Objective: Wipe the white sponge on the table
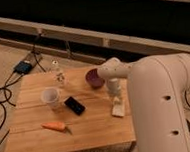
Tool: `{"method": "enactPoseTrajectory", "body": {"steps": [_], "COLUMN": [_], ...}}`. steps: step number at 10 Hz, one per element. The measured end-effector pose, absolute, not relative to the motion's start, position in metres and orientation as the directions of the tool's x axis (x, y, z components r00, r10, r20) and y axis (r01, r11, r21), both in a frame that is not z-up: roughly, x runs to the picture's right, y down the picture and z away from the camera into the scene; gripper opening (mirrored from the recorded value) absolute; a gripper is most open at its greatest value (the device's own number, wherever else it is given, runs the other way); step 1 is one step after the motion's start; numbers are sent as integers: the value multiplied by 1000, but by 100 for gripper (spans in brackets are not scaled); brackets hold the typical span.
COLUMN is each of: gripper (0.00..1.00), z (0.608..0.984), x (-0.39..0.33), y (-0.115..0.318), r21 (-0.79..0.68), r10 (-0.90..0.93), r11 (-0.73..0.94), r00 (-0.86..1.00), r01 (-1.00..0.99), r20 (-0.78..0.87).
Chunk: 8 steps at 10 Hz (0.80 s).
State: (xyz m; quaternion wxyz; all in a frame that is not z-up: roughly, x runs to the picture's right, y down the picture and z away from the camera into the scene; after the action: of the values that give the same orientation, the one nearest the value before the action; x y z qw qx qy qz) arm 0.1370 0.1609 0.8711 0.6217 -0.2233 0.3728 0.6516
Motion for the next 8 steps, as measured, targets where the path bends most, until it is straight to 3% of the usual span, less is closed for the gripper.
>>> {"method": "enactPoseTrajectory", "body": {"steps": [8], "gripper": [0], "z": [885], "x": [117], "y": [151], "r21": [172], "r10": [641], "r11": [84], "r00": [-79], "r01": [-981], "r20": [-764]}}
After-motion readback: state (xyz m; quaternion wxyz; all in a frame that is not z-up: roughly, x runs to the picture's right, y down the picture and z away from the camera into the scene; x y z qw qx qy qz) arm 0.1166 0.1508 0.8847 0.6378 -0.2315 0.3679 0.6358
